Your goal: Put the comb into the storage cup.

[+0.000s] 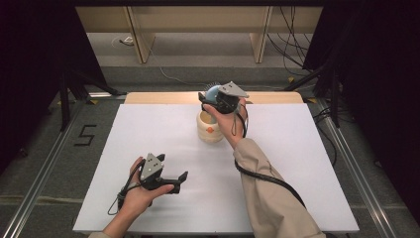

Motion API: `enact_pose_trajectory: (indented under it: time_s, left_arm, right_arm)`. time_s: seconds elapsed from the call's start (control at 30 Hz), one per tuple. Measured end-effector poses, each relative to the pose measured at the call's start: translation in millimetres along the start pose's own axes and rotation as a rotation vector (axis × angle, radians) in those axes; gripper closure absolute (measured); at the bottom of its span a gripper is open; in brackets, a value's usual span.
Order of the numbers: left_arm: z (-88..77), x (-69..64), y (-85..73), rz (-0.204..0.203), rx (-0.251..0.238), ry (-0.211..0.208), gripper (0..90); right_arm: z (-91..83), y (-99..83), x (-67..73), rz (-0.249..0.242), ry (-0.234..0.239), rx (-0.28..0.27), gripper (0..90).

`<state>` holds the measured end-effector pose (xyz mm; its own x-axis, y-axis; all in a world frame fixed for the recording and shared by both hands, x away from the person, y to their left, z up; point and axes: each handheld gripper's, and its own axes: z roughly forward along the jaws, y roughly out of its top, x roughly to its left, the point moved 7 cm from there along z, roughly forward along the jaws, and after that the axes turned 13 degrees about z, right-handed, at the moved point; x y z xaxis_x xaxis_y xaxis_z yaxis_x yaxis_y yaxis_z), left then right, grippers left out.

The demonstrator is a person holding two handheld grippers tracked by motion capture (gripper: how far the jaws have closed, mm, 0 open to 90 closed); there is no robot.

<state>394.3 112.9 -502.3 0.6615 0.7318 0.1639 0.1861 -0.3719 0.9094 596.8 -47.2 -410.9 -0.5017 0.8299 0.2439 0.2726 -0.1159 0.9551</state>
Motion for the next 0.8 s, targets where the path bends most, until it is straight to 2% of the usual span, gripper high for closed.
enact_pose_trajectory:
  time_s: [0.33,0.8]
  left_arm:
    - [0.2,-0.2,-0.4,0.003,0.003,-0.001,0.0]
    - [1.2,0.8,-1.3,-0.005,0.006,0.003,0.0]
  right_arm:
    - [-20.7,-2.3,-3.4,0.015,0.020,0.025,21.7]
    - [-35.3,-3.0,-10.4,0.030,0.018,0.057,20.3]
